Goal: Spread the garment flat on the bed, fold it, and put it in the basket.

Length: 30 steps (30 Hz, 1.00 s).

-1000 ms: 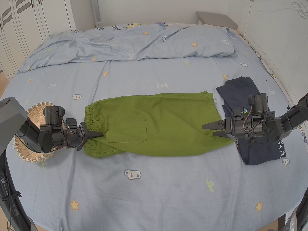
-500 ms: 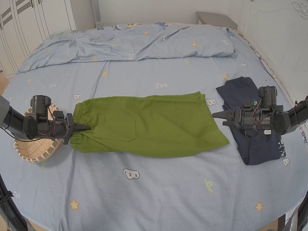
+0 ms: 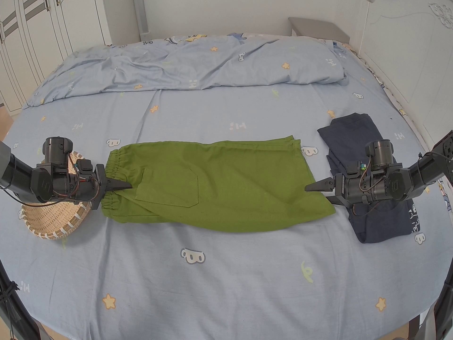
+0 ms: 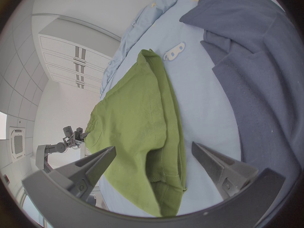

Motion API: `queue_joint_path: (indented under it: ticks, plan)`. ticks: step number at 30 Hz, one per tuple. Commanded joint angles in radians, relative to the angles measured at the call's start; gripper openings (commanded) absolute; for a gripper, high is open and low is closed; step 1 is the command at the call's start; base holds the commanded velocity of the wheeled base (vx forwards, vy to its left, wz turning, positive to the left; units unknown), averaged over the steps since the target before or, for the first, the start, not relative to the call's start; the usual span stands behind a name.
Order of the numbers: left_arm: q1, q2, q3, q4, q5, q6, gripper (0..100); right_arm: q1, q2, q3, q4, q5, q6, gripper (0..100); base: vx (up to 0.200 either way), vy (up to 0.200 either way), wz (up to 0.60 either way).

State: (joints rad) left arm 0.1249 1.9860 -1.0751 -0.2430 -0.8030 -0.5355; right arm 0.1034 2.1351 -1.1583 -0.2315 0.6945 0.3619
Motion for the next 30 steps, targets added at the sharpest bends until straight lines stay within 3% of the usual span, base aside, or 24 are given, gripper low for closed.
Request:
queue_joint_path:
  ticks: [1, 7, 15, 16, 30]
  plan:
    - [-0.002, -0.001, 0.004, -0.001, 0.001, 0.009, 0, 0.002, 0.032, -0.024, 0.058, -0.003, -0.003, 100, 0.000, 0.000, 0.00]
    - [-0.005, -0.001, 0.007, 0.002, 0.001, 0.019, 0, 0.025, 0.037, -0.064, 0.152, 0.000, -0.054, 100, 0.000, 0.000, 0.00]
    - [-0.007, -0.001, 0.007, 0.002, 0.001, 0.019, 0, 0.036, 0.091, -0.100, 0.164, 0.010, -0.055, 100, 0.000, 0.000, 0.00]
    - [-0.007, -0.001, 0.007, 0.001, 0.001, 0.019, 0, 0.035, 0.095, -0.106, 0.166, 0.011, -0.055, 0, 0.000, 0.000, 0.00]
    - [-0.004, 0.004, 0.007, 0.005, 0.002, 0.034, 0, -0.022, 0.091, -0.127, 0.190, 0.068, -0.057, 0, 0.000, 0.000, 0.00]
